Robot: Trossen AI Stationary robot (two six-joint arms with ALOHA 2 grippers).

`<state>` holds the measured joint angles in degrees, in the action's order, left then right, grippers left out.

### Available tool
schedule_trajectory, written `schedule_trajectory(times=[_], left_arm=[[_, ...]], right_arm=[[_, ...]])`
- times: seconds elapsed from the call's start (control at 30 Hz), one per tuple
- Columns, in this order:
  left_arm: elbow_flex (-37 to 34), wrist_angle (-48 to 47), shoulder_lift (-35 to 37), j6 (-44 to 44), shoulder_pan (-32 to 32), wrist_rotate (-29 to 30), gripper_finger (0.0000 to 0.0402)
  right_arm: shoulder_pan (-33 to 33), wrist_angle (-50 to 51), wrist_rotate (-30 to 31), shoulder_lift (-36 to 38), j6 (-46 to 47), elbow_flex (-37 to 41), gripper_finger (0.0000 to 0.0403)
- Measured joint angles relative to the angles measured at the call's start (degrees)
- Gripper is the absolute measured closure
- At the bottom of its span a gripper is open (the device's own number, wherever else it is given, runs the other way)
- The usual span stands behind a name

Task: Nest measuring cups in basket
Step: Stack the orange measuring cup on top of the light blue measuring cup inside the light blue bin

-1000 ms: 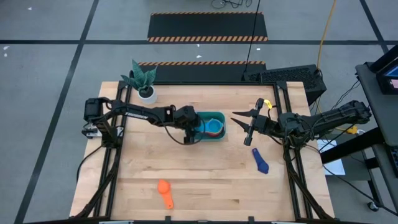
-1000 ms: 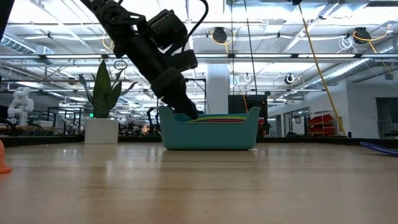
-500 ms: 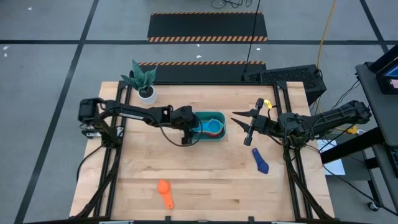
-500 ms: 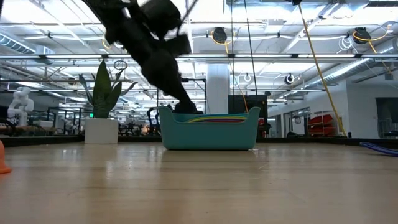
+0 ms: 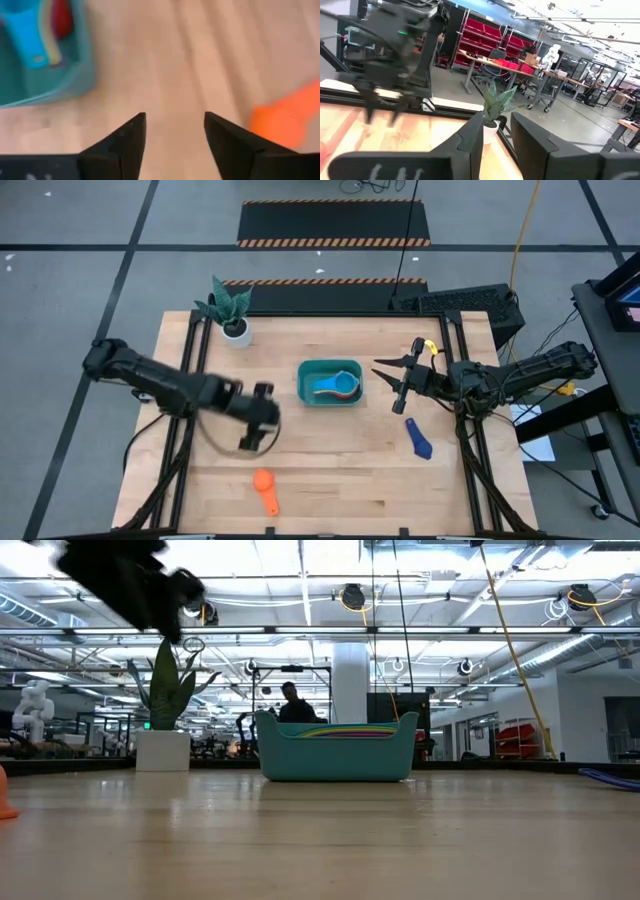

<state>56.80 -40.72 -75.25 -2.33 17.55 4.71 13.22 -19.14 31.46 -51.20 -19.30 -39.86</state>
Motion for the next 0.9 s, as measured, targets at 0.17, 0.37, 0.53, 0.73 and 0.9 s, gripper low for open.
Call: schedule_trajectory(times=[0.17, 0.37, 0.53, 0.73, 0.9], left_arm=[[0.00, 1.83, -2.00, -2.95, 13.20, 1.98, 0.0247], [0.04, 3.50, -5.75, -11.98, 23.30, 4.45, 0.0286], [0.04, 3.96, -10.80, -19.86, 28.12, -0.06, 0.0305], [0.04, 8.54, -18.22, -16.10, 31.25, -4.89, 0.0340], [0.04, 8.45, -23.24, -13.62, 30.07, -4.68, 0.0374]], right_arm=[[0.00, -0.95, -0.04, 0.00, 0.01, 0.00, 0.0312], [0.01, -2.09, -0.17, 0.00, 0.16, 0.00, 0.0312], [-0.01, -2.09, -0.20, -0.02, 1.48, 0.00, 0.0312], [0.01, -2.49, -0.49, -0.02, 3.92, 0.00, 0.0312], [0.01, -2.48, -3.28, -0.04, 6.03, 0.00, 0.0312]])
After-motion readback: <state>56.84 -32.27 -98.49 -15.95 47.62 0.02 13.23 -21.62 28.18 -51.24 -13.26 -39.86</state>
